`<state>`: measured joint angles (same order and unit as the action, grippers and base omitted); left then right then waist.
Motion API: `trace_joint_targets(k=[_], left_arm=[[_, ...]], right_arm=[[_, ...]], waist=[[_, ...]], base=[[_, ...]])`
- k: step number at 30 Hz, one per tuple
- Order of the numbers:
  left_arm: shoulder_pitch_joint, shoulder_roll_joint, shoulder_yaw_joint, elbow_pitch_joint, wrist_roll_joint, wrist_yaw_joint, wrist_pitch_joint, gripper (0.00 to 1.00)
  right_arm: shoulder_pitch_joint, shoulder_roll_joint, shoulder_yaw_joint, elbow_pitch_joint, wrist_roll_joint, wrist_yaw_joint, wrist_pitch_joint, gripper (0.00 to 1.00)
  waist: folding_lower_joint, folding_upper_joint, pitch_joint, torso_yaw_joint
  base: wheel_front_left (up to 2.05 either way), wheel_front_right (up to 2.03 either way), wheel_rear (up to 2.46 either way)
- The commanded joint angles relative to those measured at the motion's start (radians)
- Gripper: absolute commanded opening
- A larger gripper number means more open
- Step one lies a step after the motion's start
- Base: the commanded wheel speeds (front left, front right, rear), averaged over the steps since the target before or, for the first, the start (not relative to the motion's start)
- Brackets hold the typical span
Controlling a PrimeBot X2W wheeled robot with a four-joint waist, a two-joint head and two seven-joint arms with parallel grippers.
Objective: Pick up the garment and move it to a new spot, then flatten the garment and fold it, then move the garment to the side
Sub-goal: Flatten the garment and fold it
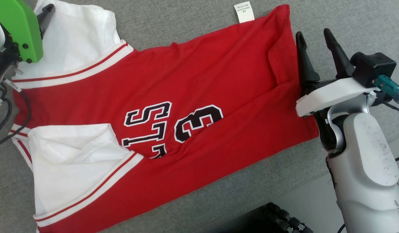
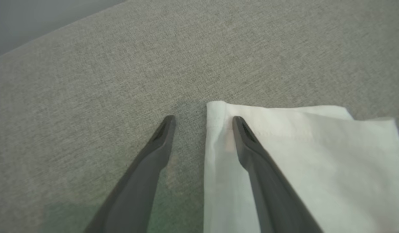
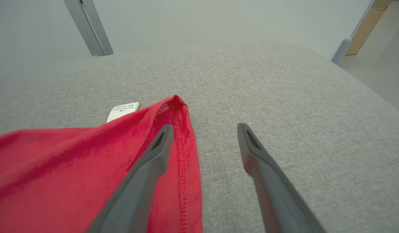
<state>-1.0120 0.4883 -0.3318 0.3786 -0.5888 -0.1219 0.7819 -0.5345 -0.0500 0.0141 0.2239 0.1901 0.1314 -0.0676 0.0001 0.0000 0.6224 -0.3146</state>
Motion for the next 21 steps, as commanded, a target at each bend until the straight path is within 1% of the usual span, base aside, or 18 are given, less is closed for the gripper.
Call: trace_joint_targets(k=[1,2,6,9,12,16,19,21], left_arm=[[0.011,-0.006,-0.016,0.005,-0.015,0.001,0.018,0.16],[0.012,-0.010,-0.017,0.000,-0.017,0.000,0.016,0.00],[0.005,-0.014,-0.023,-0.026,-0.021,-0.002,-0.007,0.00],[0.003,-0.040,-0.022,-0.038,-0.038,-0.003,-0.040,0.00],[0.005,-0.054,-0.029,-0.043,-0.046,-0.005,-0.071,0.00],[0.016,-0.077,-0.041,-0.058,-0.062,-0.007,-0.117,0.00],[0.025,-0.086,-0.052,-0.071,-0.074,-0.008,-0.140,0.00],[0.030,-0.092,-0.062,-0.080,-0.083,-0.008,-0.155,0.00]], right_arm=[[-0.028,-0.001,0.002,0.007,-0.007,-0.001,0.006,1.00],[-0.035,-0.001,0.005,0.013,-0.012,-0.001,0.010,1.00],[-0.091,-0.001,0.019,0.048,-0.035,-0.001,0.042,1.00],[-0.137,-0.001,0.027,0.090,-0.055,-0.001,0.082,1.00],[-0.175,-0.008,0.041,0.129,-0.081,-0.001,0.115,1.00],[-0.206,-0.046,0.047,0.187,-0.132,-0.001,0.181,1.00],[-0.211,-0.075,0.037,0.227,-0.169,-0.001,0.256,1.00],[-0.217,-0.093,0.035,0.241,-0.175,-0.001,0.288,1.00]], waist=[[-0.0001,0.0000,-0.003,0.002],[-0.0001,0.0000,-0.005,0.004],[-0.0001,0.0000,-0.016,0.025],[-0.0001,0.0000,-0.030,0.052],[-0.0001,0.0000,-0.045,0.081],[-0.0001,0.0000,-0.068,0.122],[-0.0001,0.0000,-0.087,0.151],[-0.0001,0.0000,-0.096,0.168]], base=[[0.00,0.00,0.00],[0.00,0.00,0.00],[0.00,0.00,0.00],[0.00,0.00,0.00],[0.00,0.00,0.00],[0.00,0.00,0.00],[0.00,0.00,0.00],[0.00,0.00,0.00]])
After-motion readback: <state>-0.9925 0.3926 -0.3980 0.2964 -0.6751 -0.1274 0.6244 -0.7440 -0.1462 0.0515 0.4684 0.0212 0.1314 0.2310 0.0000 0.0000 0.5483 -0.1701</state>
